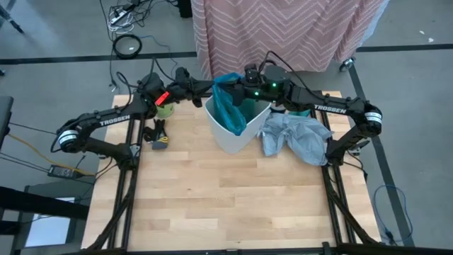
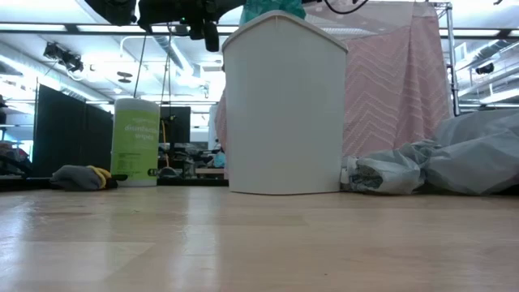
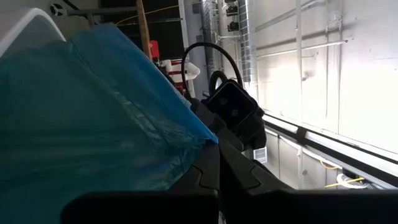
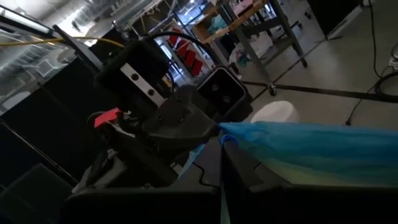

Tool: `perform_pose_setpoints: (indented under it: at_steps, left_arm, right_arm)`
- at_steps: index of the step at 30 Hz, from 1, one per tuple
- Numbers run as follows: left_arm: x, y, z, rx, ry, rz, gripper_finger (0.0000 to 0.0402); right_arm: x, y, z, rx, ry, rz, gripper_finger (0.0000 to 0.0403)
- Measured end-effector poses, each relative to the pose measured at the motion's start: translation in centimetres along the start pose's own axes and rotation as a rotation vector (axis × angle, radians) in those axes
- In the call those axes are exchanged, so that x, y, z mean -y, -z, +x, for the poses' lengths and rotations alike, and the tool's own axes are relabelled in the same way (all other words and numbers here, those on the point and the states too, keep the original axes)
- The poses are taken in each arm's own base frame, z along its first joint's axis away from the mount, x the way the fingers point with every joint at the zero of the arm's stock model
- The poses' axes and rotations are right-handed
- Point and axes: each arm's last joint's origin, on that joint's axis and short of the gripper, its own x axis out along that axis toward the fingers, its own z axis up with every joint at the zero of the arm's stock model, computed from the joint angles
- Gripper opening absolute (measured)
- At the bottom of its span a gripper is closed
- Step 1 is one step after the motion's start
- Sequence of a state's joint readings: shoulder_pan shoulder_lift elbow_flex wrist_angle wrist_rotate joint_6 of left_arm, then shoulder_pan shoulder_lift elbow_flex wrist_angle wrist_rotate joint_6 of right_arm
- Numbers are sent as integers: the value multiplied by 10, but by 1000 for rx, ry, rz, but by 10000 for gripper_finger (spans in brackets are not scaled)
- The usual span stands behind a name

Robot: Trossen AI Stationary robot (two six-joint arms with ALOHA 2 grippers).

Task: Place trash/remove bag and relplace
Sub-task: Close the trash bag

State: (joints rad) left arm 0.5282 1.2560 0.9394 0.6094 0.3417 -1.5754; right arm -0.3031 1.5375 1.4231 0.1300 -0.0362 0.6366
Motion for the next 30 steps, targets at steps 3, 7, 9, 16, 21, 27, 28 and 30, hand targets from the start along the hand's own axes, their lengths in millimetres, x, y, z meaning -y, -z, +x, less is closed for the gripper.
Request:
perform_pose_setpoints:
  at_steps: [3,7,9,16,21,27,28,30]
  left_arm:
    - [0,0,0,0,0,0,2]
    - [0,0,0,0,-2,-1,2]
    - [0,0,0,1,-2,-1,2]
    - [0,0,0,4,-1,-1,2]
    - [1,0,0,3,7,-16,2]
    - [1,2,1,-6,7,-32,2]
    - [1,2,1,-7,9,-32,2]
    - [2,2,1,-6,25,-33,2]
  right_arm:
    - [0,0,0,-4,0,4,0]
    - [2,3,3,-6,1,8,0]
    - [3,4,6,-5,-1,17,0]
    - [7,13,14,-25,-6,34,0]
    - [7,16,17,-36,-12,36,0]
    - [13,24,23,-74,-4,47,0]
    - [14,25,24,-79,0,47,0]
    - [15,27,26,-81,-1,47,0]
